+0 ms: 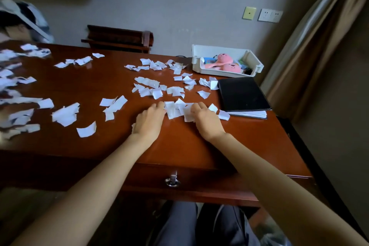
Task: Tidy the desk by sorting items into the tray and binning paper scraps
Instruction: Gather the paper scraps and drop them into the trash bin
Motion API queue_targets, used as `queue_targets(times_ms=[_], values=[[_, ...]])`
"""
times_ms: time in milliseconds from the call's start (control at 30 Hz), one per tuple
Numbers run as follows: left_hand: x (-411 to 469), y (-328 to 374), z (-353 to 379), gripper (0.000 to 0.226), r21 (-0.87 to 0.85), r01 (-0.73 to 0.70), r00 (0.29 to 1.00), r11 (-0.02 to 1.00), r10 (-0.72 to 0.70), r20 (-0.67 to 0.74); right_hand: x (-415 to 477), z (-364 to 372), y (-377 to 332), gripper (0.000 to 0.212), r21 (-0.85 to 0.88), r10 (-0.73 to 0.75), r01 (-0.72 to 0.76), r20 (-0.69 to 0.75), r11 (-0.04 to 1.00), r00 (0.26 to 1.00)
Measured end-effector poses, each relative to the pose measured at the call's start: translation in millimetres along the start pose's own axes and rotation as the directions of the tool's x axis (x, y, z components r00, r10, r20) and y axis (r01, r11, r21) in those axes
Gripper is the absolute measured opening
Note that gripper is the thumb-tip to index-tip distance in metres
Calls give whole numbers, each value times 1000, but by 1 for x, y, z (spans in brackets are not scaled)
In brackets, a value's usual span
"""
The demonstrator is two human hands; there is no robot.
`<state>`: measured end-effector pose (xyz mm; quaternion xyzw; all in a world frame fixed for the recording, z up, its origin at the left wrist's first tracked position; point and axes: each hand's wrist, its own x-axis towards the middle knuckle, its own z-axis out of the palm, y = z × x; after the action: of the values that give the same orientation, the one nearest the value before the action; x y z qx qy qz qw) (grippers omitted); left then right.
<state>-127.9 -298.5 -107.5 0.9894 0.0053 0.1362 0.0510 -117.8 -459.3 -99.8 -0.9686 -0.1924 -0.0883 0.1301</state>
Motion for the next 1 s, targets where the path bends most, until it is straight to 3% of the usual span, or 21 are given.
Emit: queue_targets(times_ms=[100,167,267,367,500,600,733,900,1000], values=[[1,4,-5,26,-66,21,998,998,-25,-52,3,-2,3,37,56,41,-40,-8,998,999],[4,10,-13,29,-187,58,993,981,-75,-88,6,-10,5,30,181,139,-124,-71,976,988],[8,23,-28,33,-445,104,978,889,-174,-119,9,-29,11,21,505,334,-224,-139,834,932],[11,35,-33,31,-629,134,963,766,-252,-101,-1,-42,25,16,645,405,-240,-118,726,907],[3,52,-29,29,-747,132,955,652,-286,-81,-26,-39,48,20,598,353,-267,-27,755,935],[-2,62,-27,29,-786,133,942,604,-323,-89,-43,-32,58,21,513,324,-249,-61,822,944],[-5,69,-25,28,-824,145,929,548,-361,-77,-58,-25,59,57,208,294,-250,-219,946,930],[-2,68,-18,28,-839,185,916,512,-398,-41,-53,-16,50,70,-49,214,-213,0,976,977],[0,67,-13,30,-849,209,910,486,-414,-13,-46,-12,46,59,-118,155,-155,-12,981,988]])
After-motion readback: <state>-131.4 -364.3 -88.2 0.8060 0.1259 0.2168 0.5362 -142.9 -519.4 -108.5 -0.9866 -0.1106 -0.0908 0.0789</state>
